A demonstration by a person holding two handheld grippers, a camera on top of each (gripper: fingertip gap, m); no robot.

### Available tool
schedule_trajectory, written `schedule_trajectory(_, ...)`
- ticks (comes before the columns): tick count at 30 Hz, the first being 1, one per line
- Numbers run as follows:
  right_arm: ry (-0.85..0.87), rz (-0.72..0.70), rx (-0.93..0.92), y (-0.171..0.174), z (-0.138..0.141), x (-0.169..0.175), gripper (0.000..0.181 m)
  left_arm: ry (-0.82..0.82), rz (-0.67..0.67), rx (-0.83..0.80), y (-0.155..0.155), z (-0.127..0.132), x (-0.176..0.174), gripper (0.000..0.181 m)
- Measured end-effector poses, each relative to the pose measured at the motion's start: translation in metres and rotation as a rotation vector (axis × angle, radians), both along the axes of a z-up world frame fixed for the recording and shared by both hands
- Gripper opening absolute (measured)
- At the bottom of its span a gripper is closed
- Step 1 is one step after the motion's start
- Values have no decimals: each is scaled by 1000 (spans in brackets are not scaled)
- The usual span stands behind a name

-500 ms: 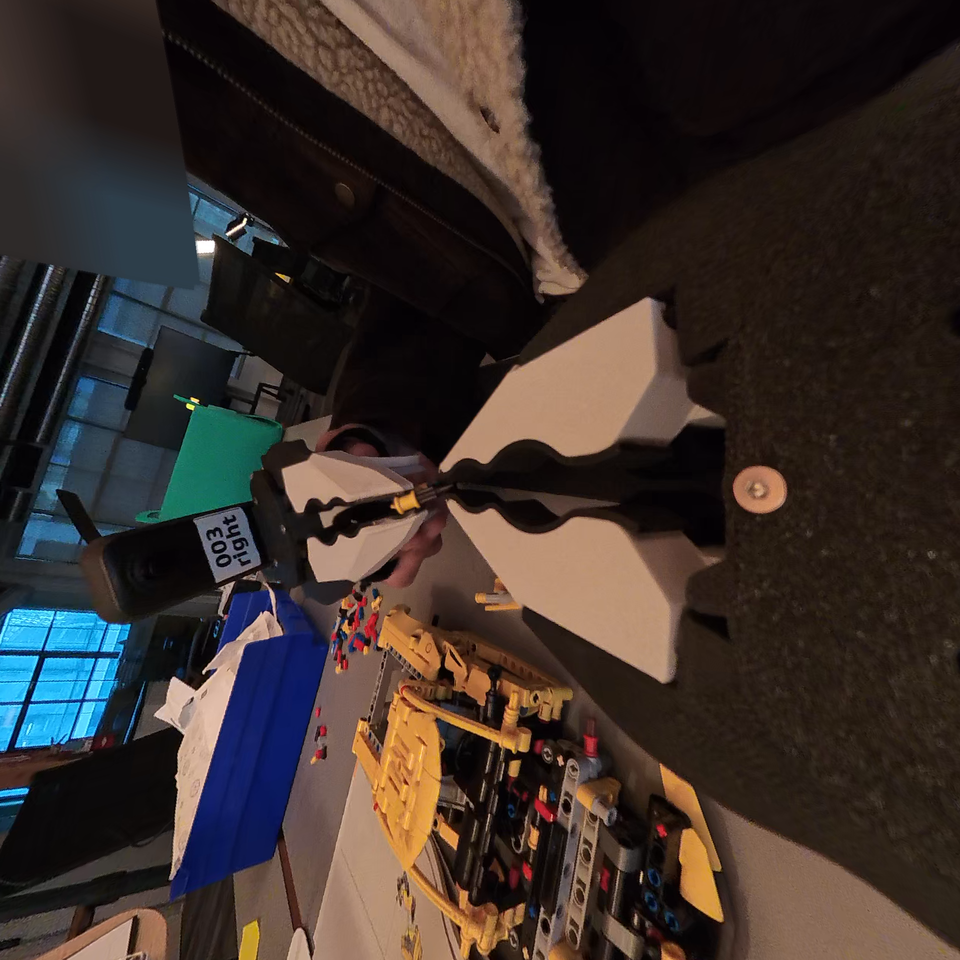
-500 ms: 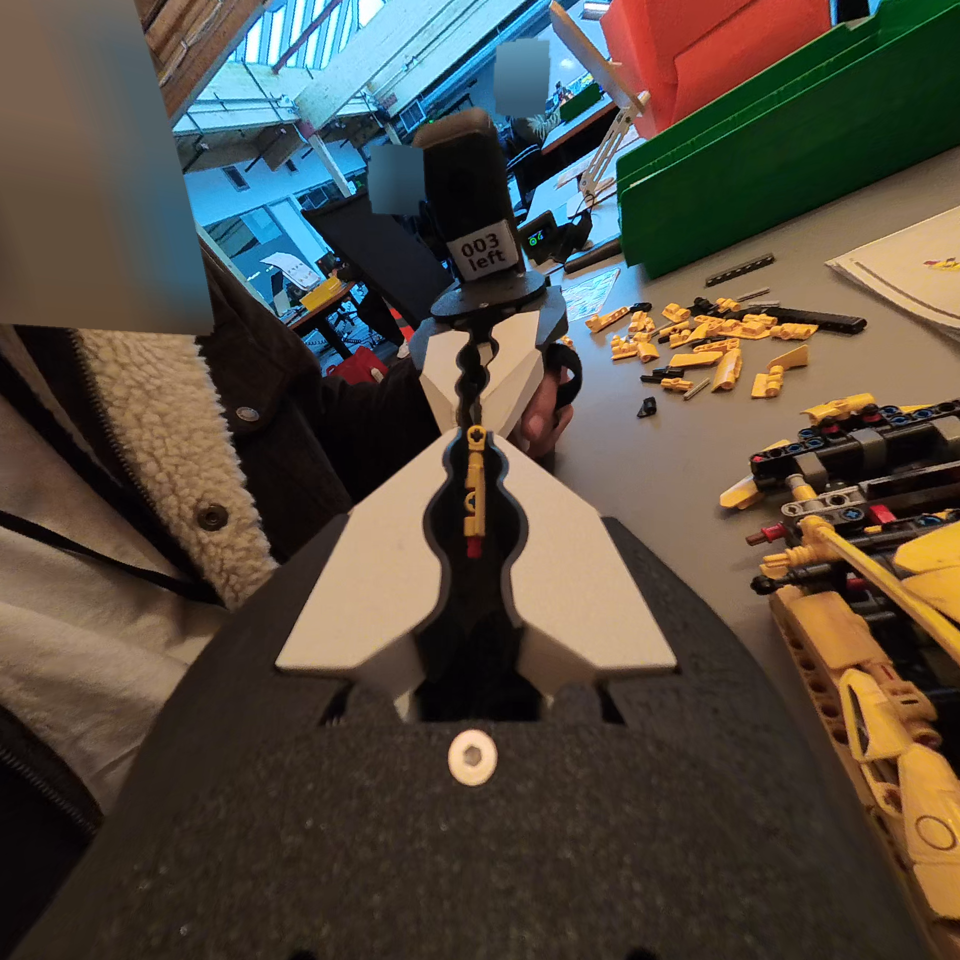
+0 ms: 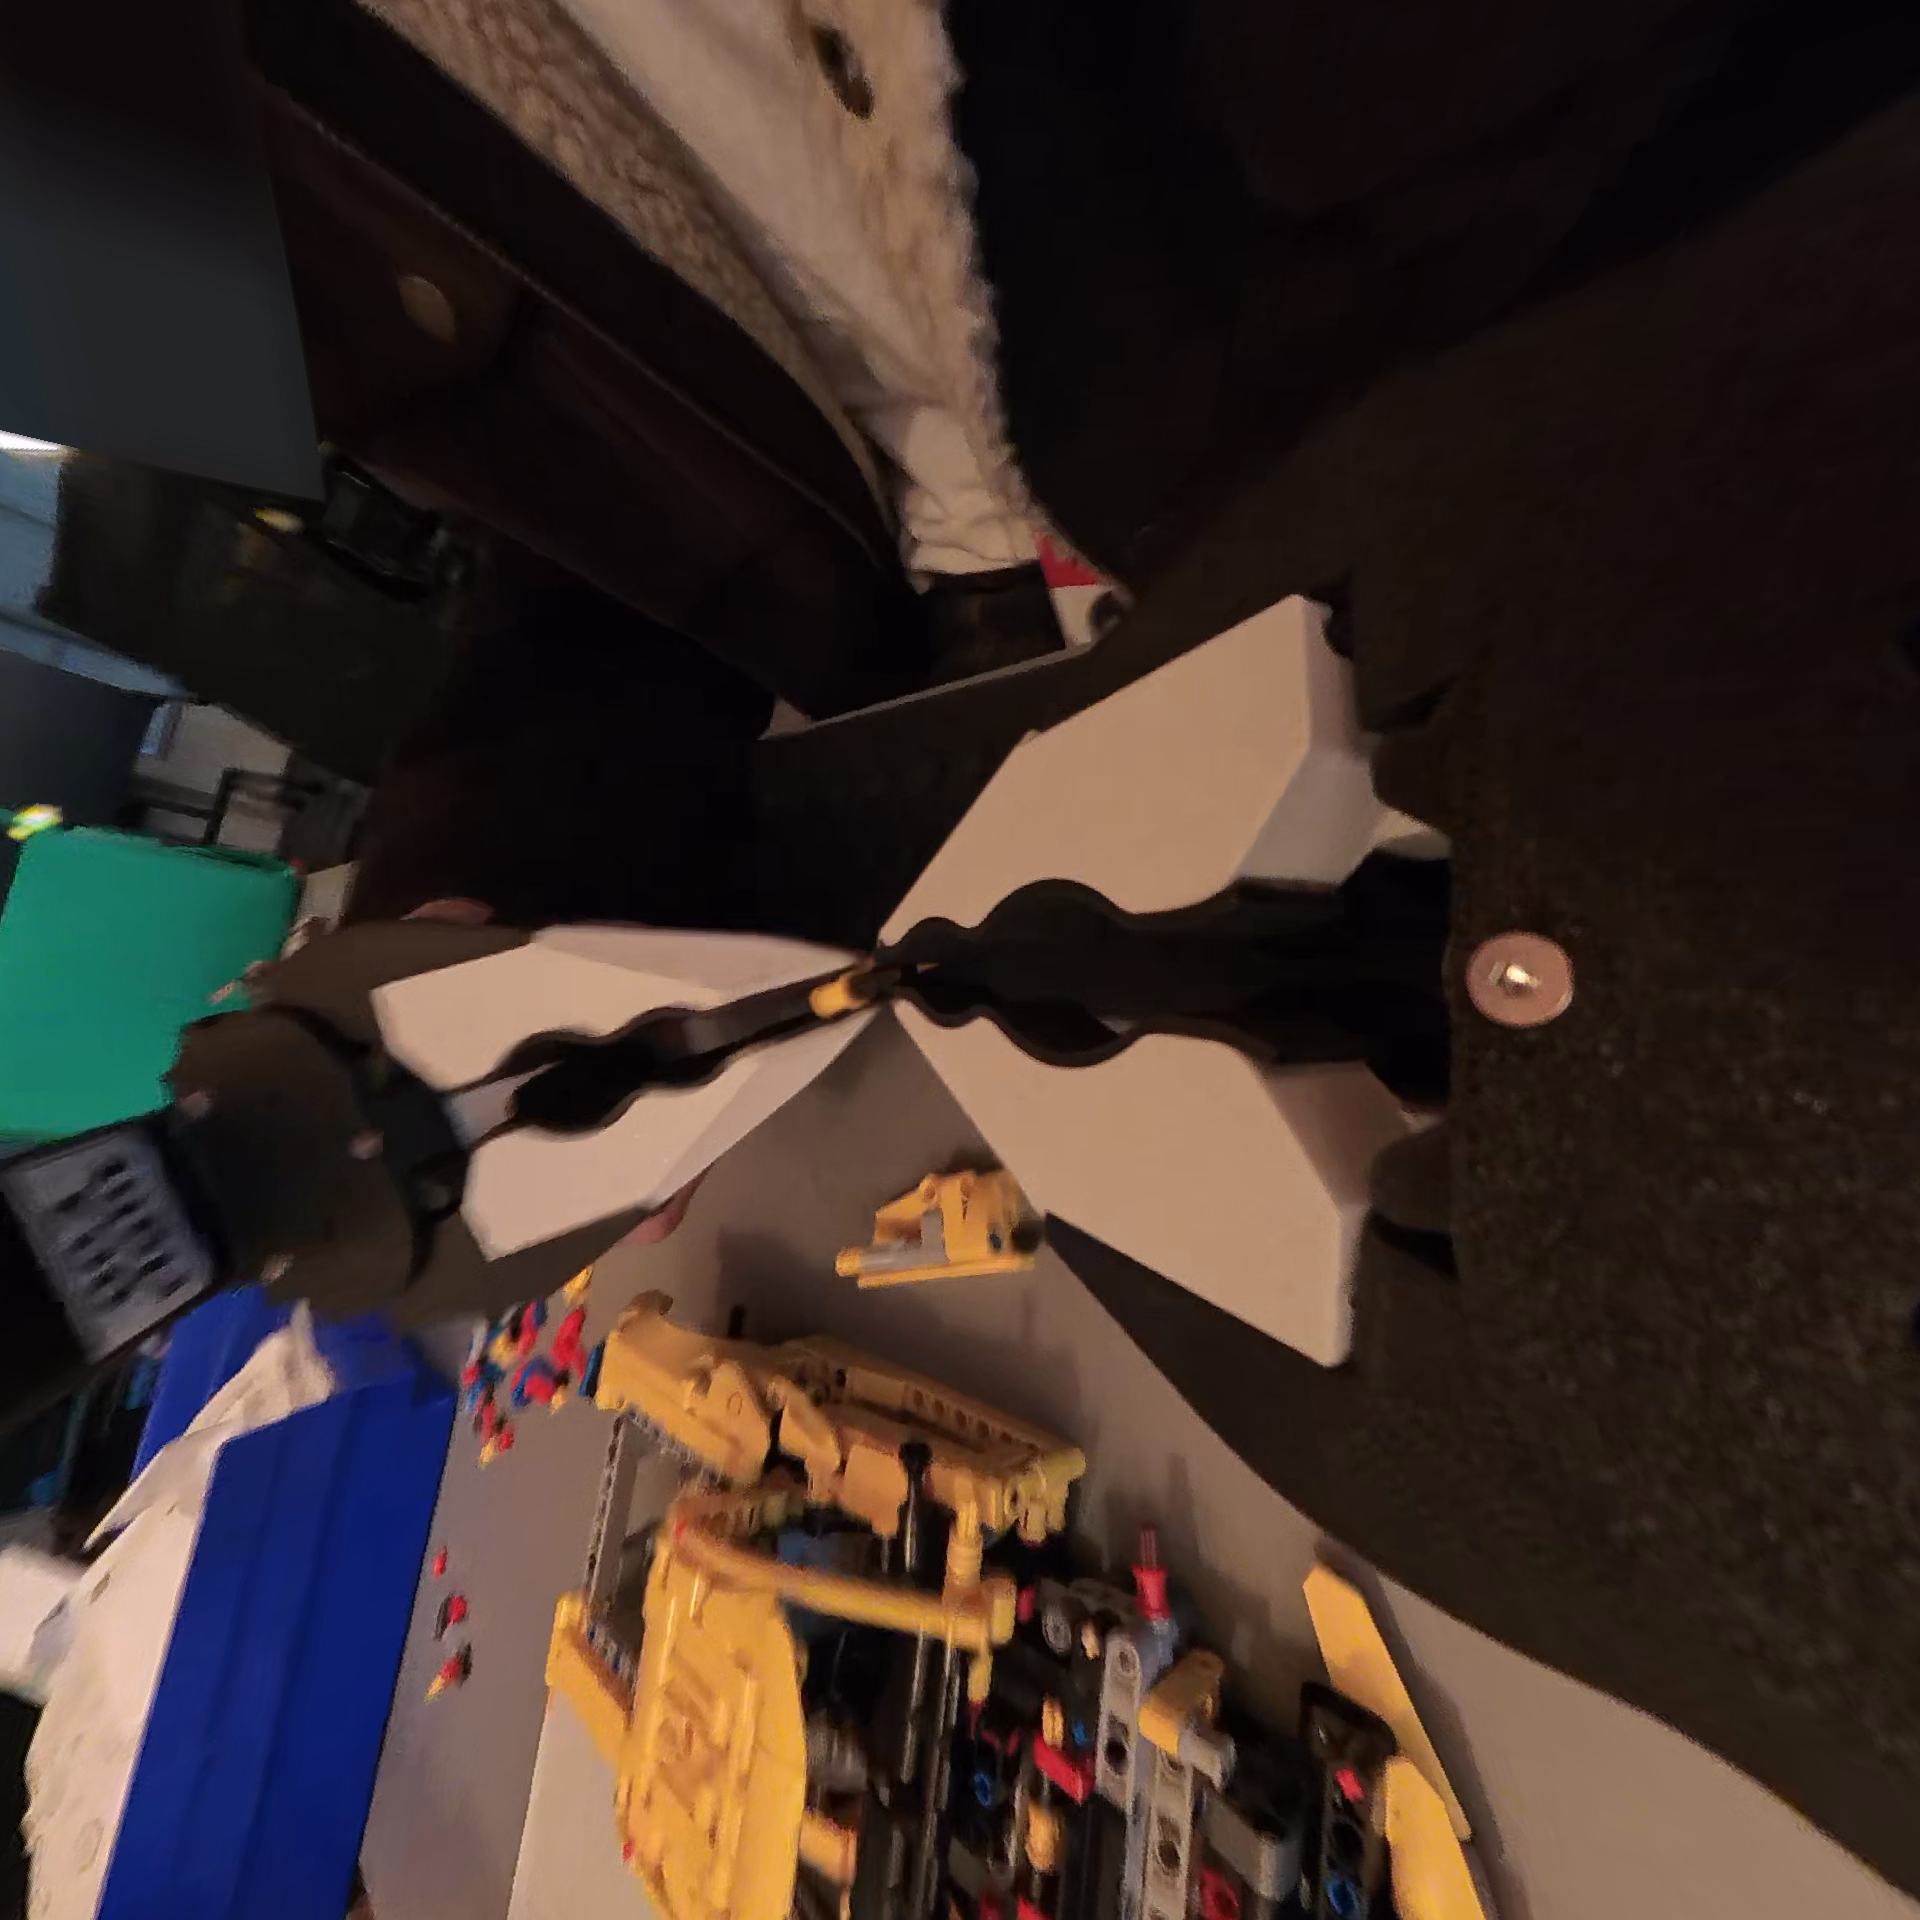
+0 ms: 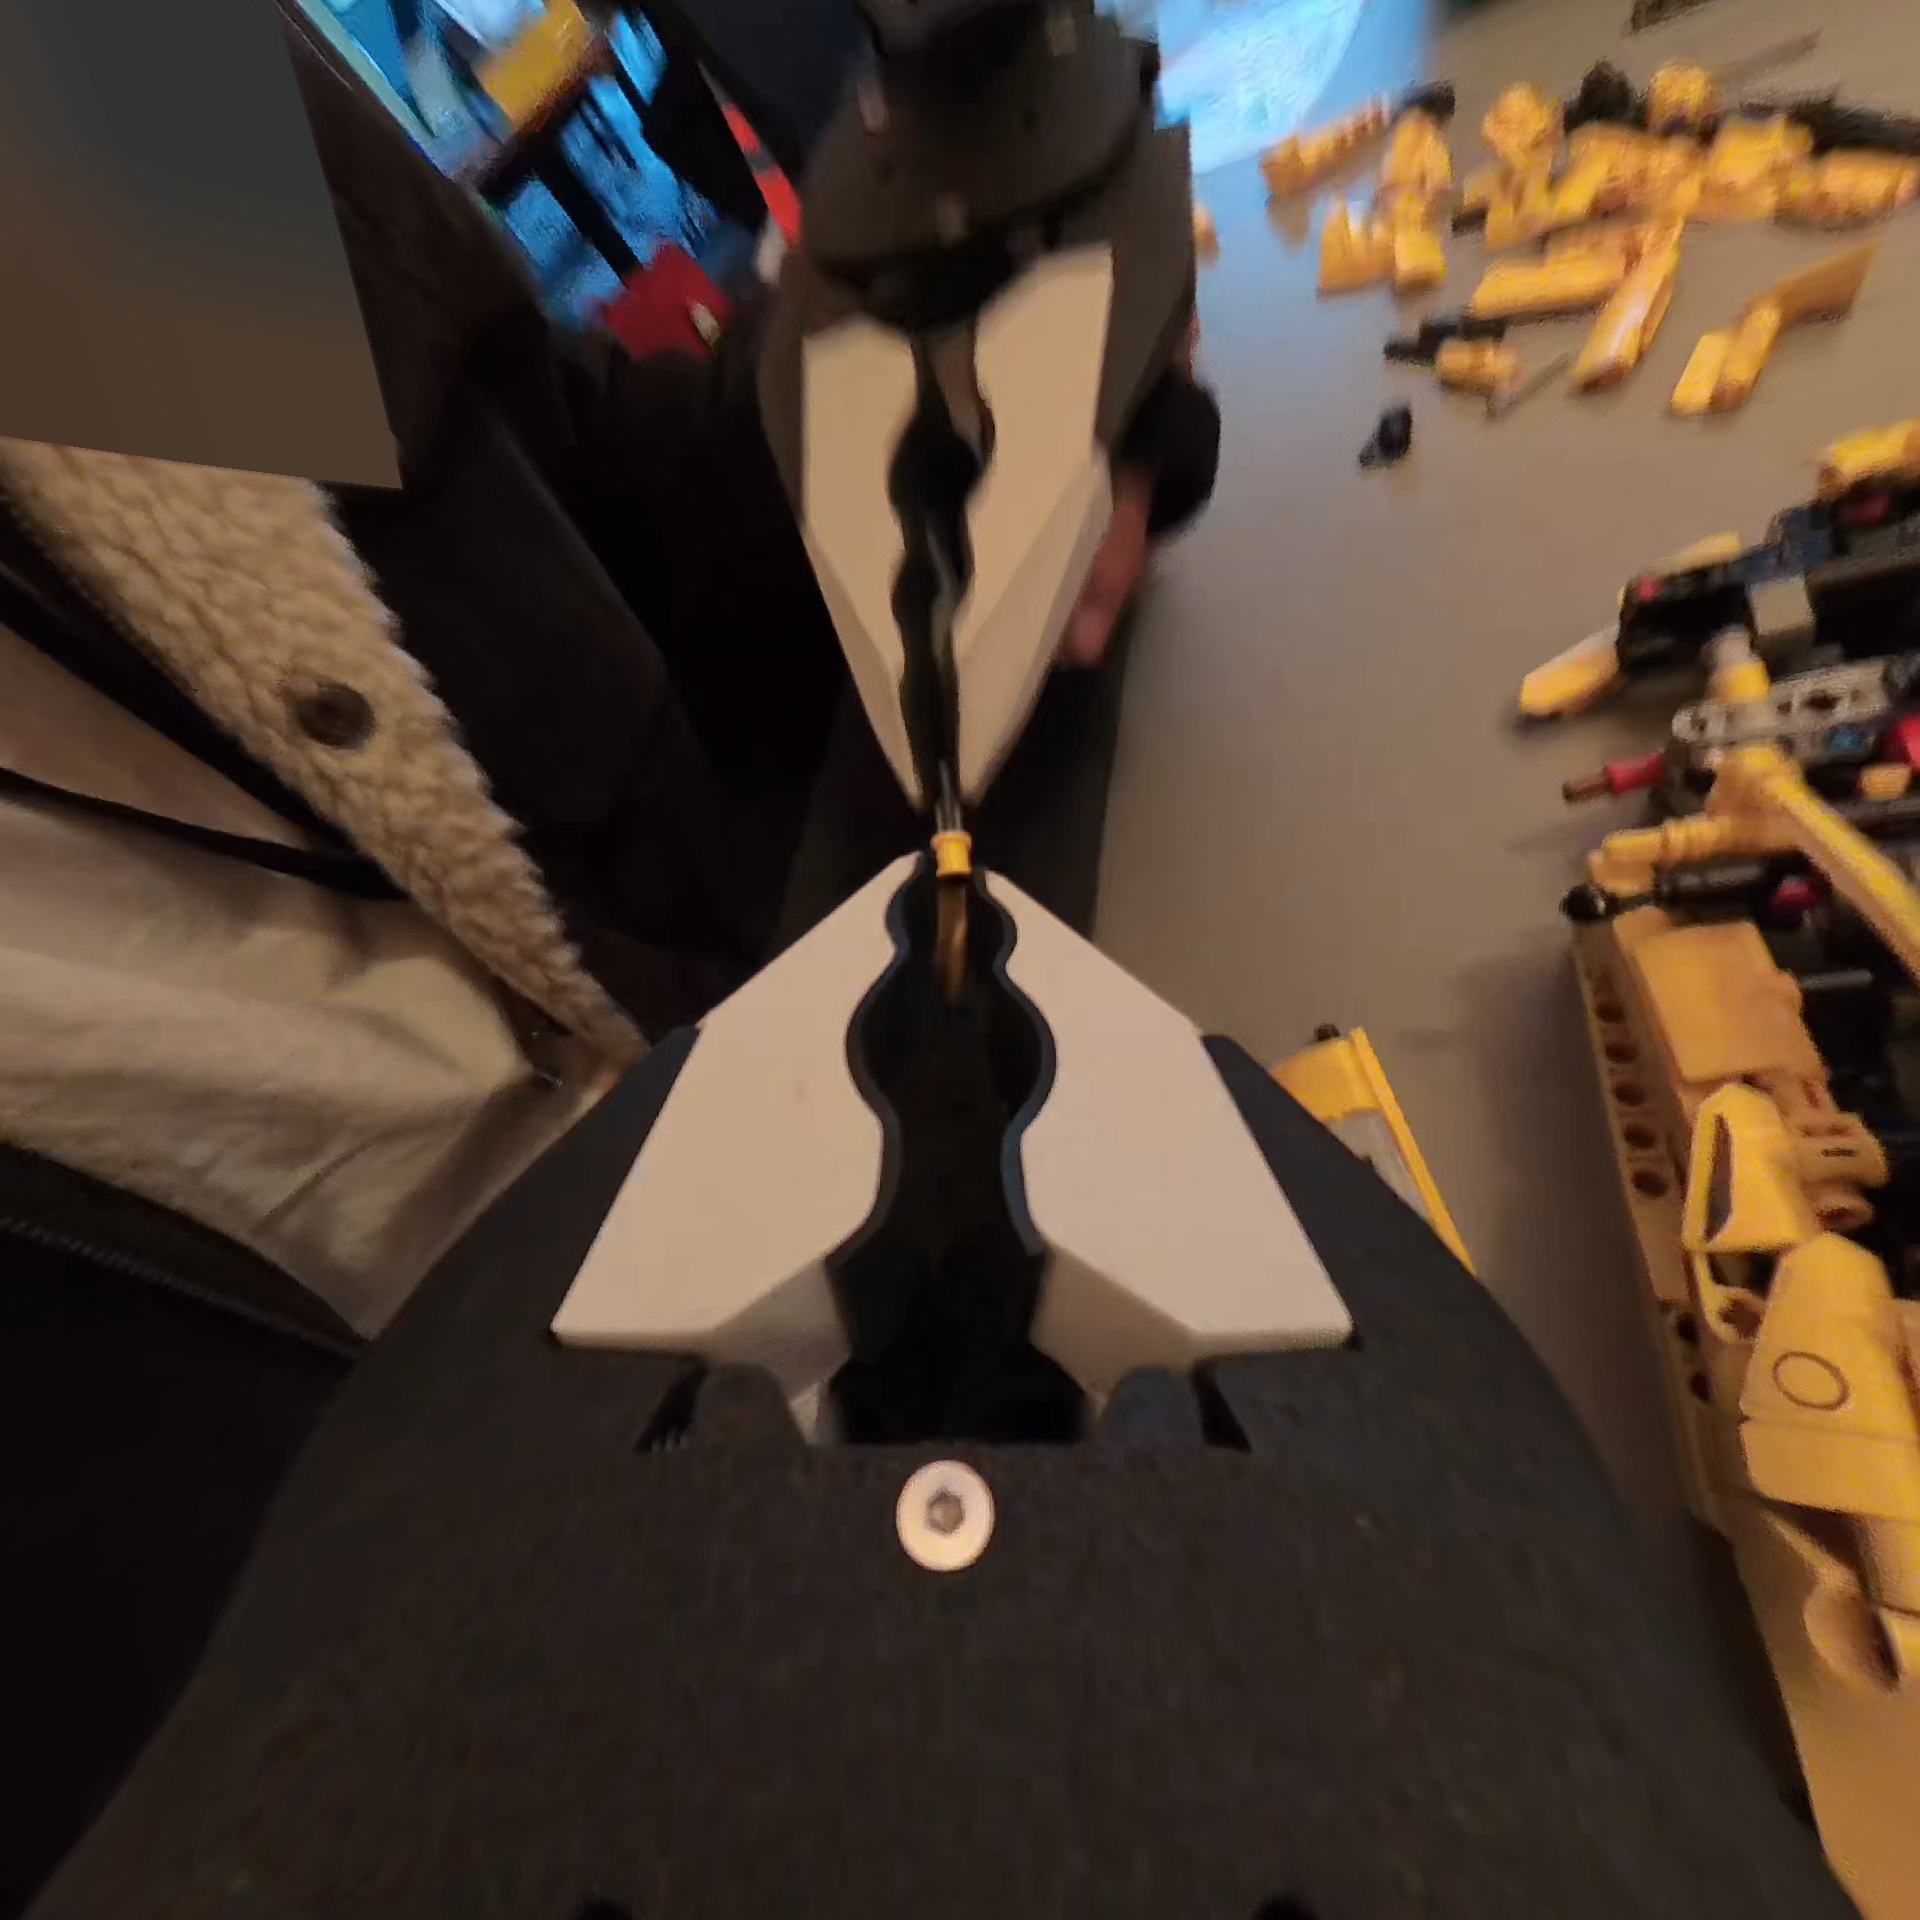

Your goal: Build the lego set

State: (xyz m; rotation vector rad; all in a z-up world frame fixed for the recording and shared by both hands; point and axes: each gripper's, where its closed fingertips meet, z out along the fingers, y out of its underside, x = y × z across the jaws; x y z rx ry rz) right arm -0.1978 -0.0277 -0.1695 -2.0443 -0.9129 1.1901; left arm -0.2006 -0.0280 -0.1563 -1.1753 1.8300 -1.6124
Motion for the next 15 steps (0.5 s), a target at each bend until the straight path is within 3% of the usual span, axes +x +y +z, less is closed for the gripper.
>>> schedule_trajectory(2, -166, 110, -66, -14, -47, -23, 0, -114, 74, -103, 15, 24, 5, 1)
schedule_trajectory(3, -121, 172, -76, -23, -47, -45, 0, -99, 74, -111, 16, 22, 5, 2)
schedule_trajectory(4, -94, 177, -17, -23, -35, -48, 0, -96, 75, -75, 14, 19, 4, 2)
schedule_trajectory(7, -21, -72, 5, 12, -15, 5, 0, -151, 130, -169, 31, 33, -3, 2)
schedule_trajectory(11, 53, -149, 97, 21, 1, 8, 0, -125, 147, -152, 33, 27, 3, 2)
schedule_trajectory(15, 220, -265, 179, 34, 34, 21, 18, -154, 165, -104, 32, 29, 2, 3)
